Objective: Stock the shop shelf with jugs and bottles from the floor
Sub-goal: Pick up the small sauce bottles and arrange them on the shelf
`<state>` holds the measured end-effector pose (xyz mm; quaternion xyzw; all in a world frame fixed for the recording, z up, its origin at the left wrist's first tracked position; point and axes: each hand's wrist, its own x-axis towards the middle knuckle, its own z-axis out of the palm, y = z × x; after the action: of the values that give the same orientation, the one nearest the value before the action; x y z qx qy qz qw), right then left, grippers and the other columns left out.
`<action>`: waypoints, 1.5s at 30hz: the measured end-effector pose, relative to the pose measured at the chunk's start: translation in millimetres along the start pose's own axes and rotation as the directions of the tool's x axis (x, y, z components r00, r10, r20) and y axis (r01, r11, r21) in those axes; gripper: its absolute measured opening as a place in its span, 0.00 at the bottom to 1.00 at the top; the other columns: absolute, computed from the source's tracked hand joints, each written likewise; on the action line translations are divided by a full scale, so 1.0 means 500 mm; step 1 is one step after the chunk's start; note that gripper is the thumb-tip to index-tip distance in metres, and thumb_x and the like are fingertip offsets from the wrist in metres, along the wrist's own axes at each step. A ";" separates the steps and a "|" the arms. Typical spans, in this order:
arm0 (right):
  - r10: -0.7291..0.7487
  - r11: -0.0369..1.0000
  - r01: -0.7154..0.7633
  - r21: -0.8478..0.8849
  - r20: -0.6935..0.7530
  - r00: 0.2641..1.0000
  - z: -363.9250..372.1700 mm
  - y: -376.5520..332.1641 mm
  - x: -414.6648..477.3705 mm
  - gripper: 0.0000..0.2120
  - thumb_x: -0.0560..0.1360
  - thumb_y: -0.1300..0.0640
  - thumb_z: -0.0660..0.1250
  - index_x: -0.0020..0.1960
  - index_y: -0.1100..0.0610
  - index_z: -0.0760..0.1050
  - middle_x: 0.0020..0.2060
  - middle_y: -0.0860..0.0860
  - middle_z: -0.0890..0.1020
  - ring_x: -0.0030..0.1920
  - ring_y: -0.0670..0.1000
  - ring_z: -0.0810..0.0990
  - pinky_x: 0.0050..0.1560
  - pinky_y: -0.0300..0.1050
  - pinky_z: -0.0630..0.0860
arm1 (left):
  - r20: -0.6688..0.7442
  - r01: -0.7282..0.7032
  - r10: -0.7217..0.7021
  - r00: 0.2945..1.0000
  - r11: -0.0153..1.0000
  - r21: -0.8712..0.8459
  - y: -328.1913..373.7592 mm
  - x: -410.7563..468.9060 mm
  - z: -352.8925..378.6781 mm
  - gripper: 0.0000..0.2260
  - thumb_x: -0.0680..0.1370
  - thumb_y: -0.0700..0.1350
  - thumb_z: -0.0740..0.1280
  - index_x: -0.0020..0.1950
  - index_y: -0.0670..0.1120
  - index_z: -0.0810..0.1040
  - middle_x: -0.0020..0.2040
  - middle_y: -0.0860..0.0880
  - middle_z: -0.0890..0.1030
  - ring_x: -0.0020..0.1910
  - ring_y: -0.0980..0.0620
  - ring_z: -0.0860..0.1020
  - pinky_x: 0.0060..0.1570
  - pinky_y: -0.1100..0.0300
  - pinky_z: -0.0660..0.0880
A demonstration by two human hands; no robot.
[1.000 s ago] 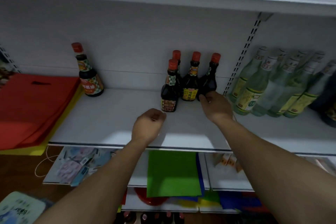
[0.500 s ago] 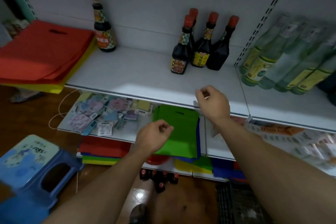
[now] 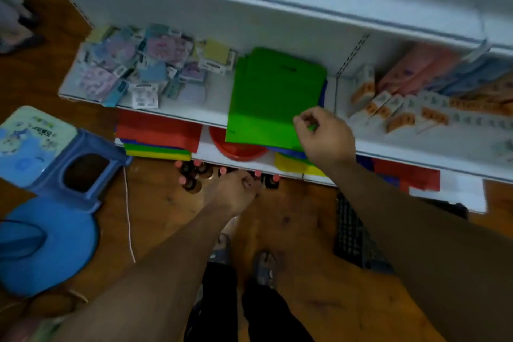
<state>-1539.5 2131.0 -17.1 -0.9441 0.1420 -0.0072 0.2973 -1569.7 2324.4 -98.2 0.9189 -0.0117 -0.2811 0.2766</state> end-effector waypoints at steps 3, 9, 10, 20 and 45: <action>0.088 0.996 -0.087 -0.010 0.032 0.996 0.112 0.075 0.001 0.11 0.78 0.48 0.63 0.51 0.54 0.79 0.48 0.50 0.82 0.49 0.55 0.79 0.46 0.47 0.72 | 0.058 0.052 -0.050 0.997 0.998 -0.033 -0.080 0.054 0.091 0.14 0.76 0.58 0.64 0.33 0.54 0.70 0.40 0.51 0.80 0.45 0.49 0.80 0.48 0.56 0.76; 0.221 0.975 -0.216 -0.051 0.158 0.962 0.354 0.241 -0.015 0.12 0.78 0.46 0.63 0.53 0.52 0.78 0.52 0.48 0.83 0.52 0.55 0.79 0.50 0.47 0.75 | 0.175 0.170 -0.175 0.969 0.984 0.044 -0.227 0.183 0.259 0.09 0.76 0.59 0.62 0.45 0.55 0.77 0.50 0.50 0.82 0.49 0.47 0.79 0.52 0.54 0.76; 0.244 0.970 -0.238 -0.057 0.183 0.952 0.396 0.269 -0.020 0.11 0.77 0.46 0.63 0.54 0.52 0.78 0.52 0.48 0.82 0.52 0.55 0.79 0.50 0.48 0.75 | 0.174 0.178 -0.188 0.967 0.982 0.069 -0.248 0.204 0.288 0.11 0.76 0.59 0.61 0.47 0.54 0.78 0.51 0.51 0.82 0.49 0.47 0.79 0.53 0.54 0.76; 0.350 0.930 -0.320 -0.179 0.175 0.920 0.728 0.523 -0.021 0.16 0.77 0.48 0.62 0.62 0.54 0.75 0.59 0.55 0.78 0.61 0.58 0.75 0.52 0.47 0.71 | 0.153 0.119 -0.138 0.978 0.984 0.131 -0.386 0.416 0.523 0.10 0.76 0.49 0.63 0.57 0.55 0.77 0.52 0.50 0.81 0.50 0.46 0.78 0.49 0.53 0.76; 0.293 0.956 -0.295 -0.009 0.141 0.946 0.760 0.559 -0.014 0.15 0.72 0.51 0.71 0.57 0.53 0.78 0.56 0.52 0.80 0.57 0.54 0.77 0.48 0.39 0.66 | 0.051 0.040 -0.036 0.998 0.996 -0.077 -0.390 0.440 0.544 0.17 0.75 0.50 0.70 0.64 0.53 0.75 0.62 0.49 0.79 0.61 0.46 0.75 0.55 0.55 0.73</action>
<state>-1582.6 2126.7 -486.8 -0.9087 0.2597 0.1029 0.3103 -1552.9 2314.4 -498.2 0.9001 0.0100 -0.3094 0.3065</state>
